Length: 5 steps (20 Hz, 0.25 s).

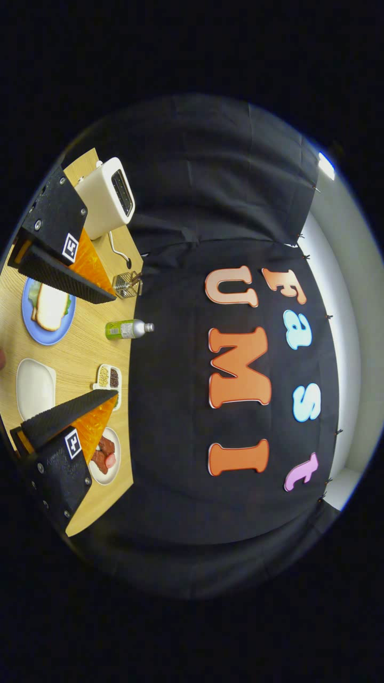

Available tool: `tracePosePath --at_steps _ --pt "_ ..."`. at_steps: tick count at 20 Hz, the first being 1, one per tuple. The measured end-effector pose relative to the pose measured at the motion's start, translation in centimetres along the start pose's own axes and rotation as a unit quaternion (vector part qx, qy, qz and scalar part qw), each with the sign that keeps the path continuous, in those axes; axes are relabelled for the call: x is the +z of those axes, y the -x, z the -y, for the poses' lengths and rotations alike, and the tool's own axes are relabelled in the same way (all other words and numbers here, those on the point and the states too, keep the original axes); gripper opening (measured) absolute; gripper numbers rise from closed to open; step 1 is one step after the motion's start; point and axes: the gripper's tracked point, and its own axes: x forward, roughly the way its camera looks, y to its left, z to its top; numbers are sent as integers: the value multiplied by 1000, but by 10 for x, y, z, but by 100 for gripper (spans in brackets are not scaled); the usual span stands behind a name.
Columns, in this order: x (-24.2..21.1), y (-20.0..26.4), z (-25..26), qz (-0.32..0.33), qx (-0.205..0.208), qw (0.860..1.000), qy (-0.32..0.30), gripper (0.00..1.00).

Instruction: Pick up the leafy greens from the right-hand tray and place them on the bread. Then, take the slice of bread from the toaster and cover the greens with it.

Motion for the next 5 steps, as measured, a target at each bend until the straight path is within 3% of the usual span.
tracePosePath --at_steps 5 --pt "39 35 15 45 -30 998 15 97"
